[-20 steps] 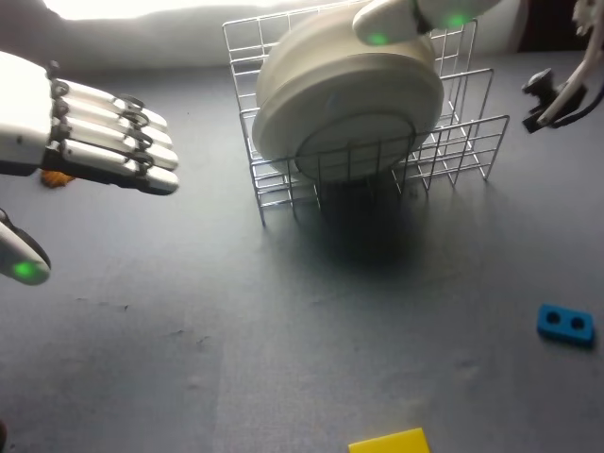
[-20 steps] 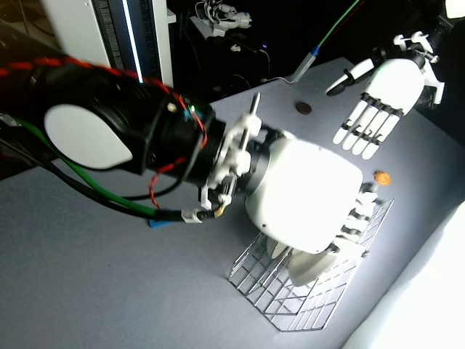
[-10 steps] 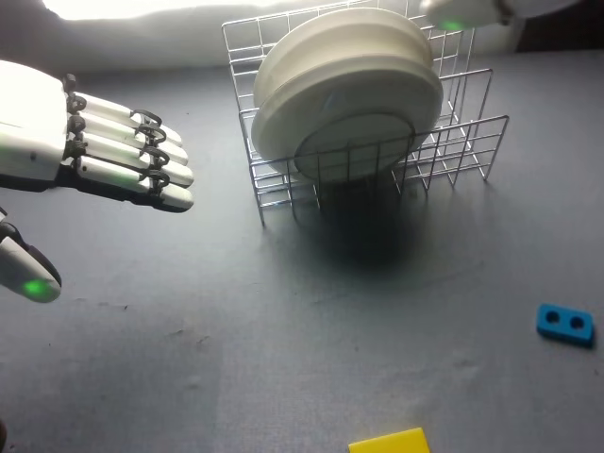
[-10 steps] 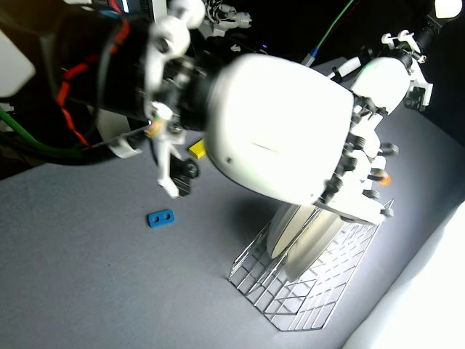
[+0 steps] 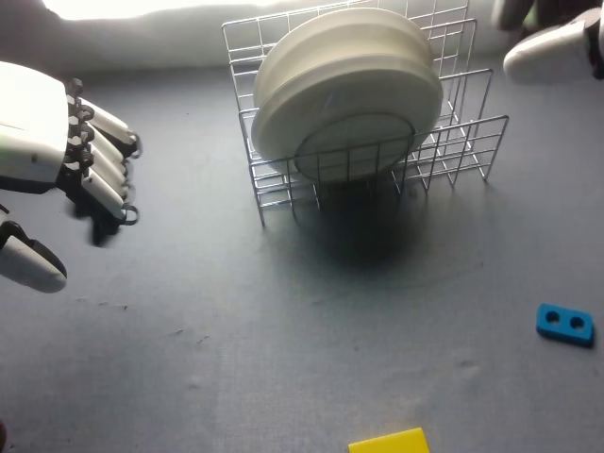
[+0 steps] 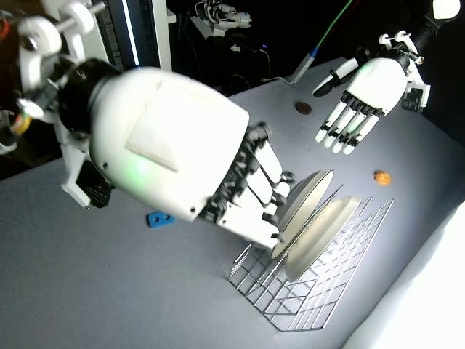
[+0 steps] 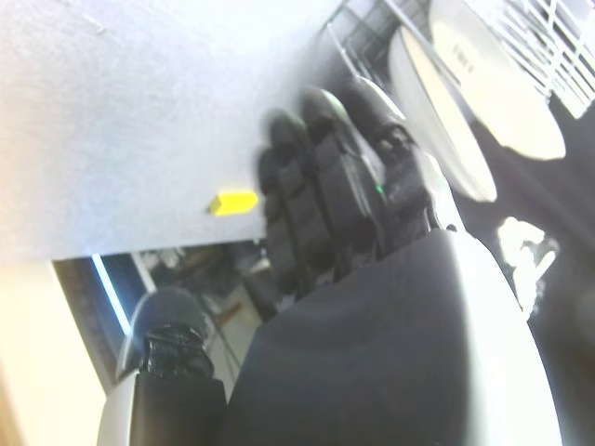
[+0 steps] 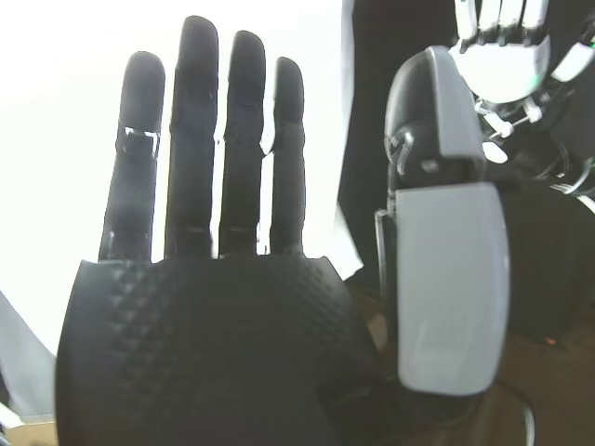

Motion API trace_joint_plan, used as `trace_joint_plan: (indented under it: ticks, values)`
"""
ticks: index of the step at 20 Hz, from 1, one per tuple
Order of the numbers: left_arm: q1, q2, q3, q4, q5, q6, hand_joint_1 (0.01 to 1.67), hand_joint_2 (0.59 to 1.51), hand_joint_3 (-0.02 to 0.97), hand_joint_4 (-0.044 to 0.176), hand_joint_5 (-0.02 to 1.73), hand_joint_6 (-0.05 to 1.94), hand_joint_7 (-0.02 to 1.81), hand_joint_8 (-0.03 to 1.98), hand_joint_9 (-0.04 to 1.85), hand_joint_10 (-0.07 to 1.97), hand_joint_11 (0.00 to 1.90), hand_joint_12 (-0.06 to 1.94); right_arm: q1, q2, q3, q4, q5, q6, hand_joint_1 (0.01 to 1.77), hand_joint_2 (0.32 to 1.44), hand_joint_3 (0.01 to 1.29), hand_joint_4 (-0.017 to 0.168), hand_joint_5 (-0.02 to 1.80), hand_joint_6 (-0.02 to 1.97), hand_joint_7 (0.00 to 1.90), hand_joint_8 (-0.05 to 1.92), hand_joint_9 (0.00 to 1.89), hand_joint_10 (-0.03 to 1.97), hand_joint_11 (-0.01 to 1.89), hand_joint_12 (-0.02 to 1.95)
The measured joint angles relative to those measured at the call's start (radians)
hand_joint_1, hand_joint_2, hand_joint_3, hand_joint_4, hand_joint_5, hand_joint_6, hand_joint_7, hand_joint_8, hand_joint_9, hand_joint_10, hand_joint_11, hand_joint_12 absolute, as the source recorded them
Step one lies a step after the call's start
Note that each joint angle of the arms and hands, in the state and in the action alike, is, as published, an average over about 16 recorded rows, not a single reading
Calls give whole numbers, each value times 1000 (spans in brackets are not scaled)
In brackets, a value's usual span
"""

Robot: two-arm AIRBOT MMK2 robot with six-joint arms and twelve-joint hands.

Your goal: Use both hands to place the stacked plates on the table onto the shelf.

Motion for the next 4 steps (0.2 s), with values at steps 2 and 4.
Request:
trace_joint_plan:
  ticks: [2,4]
  values:
    - [0,0,-1,0,0,0,59,1219,14,-3,554,712,630,823,552,921,299,1279,-3,16,-13,0,1,-13,765,1007,14,-2,696,738,742,787,683,907,326,1562]
    - [0,1,-1,0,0,0,69,1233,14,-3,639,860,730,999,640,1113,359,1468,-4,29,-24,0,4,-23,732,998,14,-2,709,890,751,953,679,1100,352,1631]
